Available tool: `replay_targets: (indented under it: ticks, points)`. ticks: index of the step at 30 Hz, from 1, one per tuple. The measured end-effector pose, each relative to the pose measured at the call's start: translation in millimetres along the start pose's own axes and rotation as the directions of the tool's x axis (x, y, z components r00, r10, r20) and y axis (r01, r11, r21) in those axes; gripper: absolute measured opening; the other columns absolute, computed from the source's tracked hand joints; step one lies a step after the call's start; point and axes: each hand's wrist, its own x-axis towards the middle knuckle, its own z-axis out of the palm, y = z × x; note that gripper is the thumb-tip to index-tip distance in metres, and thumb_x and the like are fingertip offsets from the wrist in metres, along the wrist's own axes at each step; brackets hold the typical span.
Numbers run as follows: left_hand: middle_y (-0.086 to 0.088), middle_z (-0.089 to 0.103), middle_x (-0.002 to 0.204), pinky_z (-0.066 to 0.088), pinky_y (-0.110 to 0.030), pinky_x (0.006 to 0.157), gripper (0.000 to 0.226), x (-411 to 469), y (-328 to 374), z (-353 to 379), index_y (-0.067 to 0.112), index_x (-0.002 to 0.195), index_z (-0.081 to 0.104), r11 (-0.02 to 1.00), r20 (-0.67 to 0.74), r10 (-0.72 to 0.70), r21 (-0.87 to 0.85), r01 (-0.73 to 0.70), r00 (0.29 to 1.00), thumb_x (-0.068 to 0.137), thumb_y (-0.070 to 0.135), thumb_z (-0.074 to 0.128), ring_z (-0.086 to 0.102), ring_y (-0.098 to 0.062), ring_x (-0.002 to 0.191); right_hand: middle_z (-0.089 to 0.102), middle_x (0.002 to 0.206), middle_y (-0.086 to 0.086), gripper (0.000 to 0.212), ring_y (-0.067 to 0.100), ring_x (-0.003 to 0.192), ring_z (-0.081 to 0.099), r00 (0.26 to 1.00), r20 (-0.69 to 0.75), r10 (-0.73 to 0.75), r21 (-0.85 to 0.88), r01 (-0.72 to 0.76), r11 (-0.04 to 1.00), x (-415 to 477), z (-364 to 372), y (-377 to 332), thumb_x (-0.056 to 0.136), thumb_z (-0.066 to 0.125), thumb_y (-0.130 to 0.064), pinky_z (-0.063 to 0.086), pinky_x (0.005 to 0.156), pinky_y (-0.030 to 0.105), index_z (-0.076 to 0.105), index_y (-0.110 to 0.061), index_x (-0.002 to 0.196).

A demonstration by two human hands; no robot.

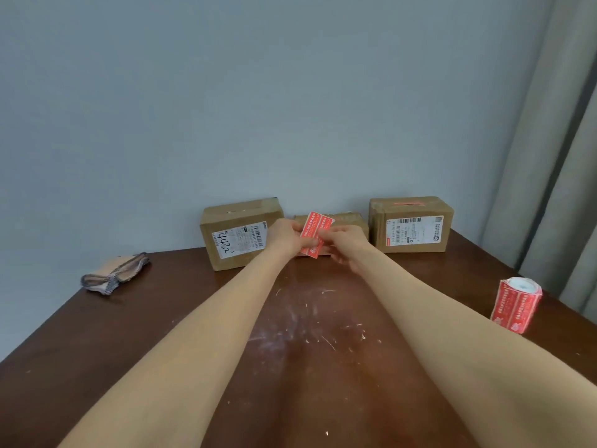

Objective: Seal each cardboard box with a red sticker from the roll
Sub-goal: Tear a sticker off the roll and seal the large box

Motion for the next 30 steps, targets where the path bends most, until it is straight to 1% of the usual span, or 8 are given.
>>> replay_targets:
  ticks: [6,10,12,15,19,21,24,30]
  points:
    - [-0.006,0.066,0.117,0.05,-0.034,0.092,0.027,26,-18,-51,0.009,0.115,0.065,0.997,-0.267,-0.024,0.067,0.044,0.964,0.089,0.015,0.062,0.063,-0.022,0.1,0.053,0.073,0.001,0.016,0.009,0.057,0.043,0.999,0.006,-0.052,0.044,0.051,0.998,29,47,-10,0.092,0.062,-0.019,0.031,0.046,0.02,0.056,-0.016,0.078]
    - [-0.007,0.057,0.129,0.043,-0.028,0.085,0.036,48,-39,-85,0.011,0.13,0.053,0.968,-0.414,-0.075,0.189,0.166,0.907,0.095,0.018,0.048,0.056,-0.026,0.113,0.052,0.079,-0.003,0.01,0.009,0.068,0.044,0.997,0.038,-0.067,0.062,0.065,0.996,46,67,-15,0.097,0.056,-0.019,0.042,0.067,0.026,0.063,-0.013,0.095]
    - [-0.013,0.05,0.134,0.042,-0.034,0.091,0.041,60,-48,-99,0.008,0.133,0.048,0.944,-0.474,-0.102,0.231,0.235,0.875,0.094,0.021,0.05,0.047,-0.031,0.123,0.057,0.095,-0.003,0.022,0.011,0.088,0.05,0.997,0.046,-0.063,0.06,0.06,0.996,55,74,-18,0.098,0.053,-0.019,0.044,0.084,0.028,0.063,-0.007,0.114]
    - [-0.019,0.038,0.14,0.038,-0.044,0.101,0.056,76,-63,-114,0.003,0.138,0.036,0.915,-0.497,-0.214,0.199,0.35,0.841,0.094,0.033,0.053,0.036,-0.035,0.13,0.057,0.109,0.0,0.03,0.011,0.1,0.049,0.994,0.079,-0.071,0.052,0.067,0.996,64,81,-23,0.099,0.051,-0.019,0.039,0.082,0.022,0.06,-0.002,0.122]
    - [-0.022,0.045,0.135,0.043,-0.046,0.099,0.062,95,-83,-121,-0.001,0.136,0.035,0.914,-0.458,-0.337,0.049,0.402,0.823,0.092,0.039,0.052,0.046,-0.038,0.122,0.059,0.129,0.007,0.025,0.019,0.125,0.049,0.988,0.126,-0.093,0.006,0.093,0.996,73,96,-26,0.097,0.054,-0.022,0.033,0.104,0.028,0.063,-0.009,0.116]
    - [-0.021,0.049,0.132,0.046,-0.042,0.095,0.061,99,-88,-120,-0.003,0.137,0.035,0.923,-0.417,-0.345,0.013,0.385,0.841,0.094,0.039,0.048,0.05,-0.037,0.118,0.062,0.126,0.007,0.016,0.02,0.122,0.052,0.985,0.153,-0.078,0.022,0.075,0.997,78,102,-24,0.096,0.055,-0.022,0.034,0.111,0.038,0.064,-0.014,0.106]
    - [-0.021,0.051,0.131,0.045,-0.039,0.087,0.06,98,-91,-123,-0.002,0.135,0.039,0.922,-0.402,-0.357,-0.008,0.387,0.843,0.095,0.042,0.044,0.053,-0.036,0.114,0.058,0.119,0.001,0.014,0.011,0.112,0.046,0.983,0.171,-0.068,0.025,0.065,0.998,77,105,-22,0.098,0.053,-0.021,0.032,0.111,0.035,0.061,-0.013,0.106]
    - [-0.021,0.05,0.13,0.045,-0.047,0.098,0.062,83,-93,-138,0.001,0.131,0.047,0.892,-0.441,-0.408,-0.003,0.453,0.8,0.093,0.049,0.038,0.051,-0.038,0.115,0.055,0.106,0.0,0.017,0.014,0.103,0.046,0.988,0.142,-0.064,0.038,0.059,0.998,57,101,-24,0.1,0.05,-0.021,0.038,0.101,0.038,0.058,-0.012,0.111]
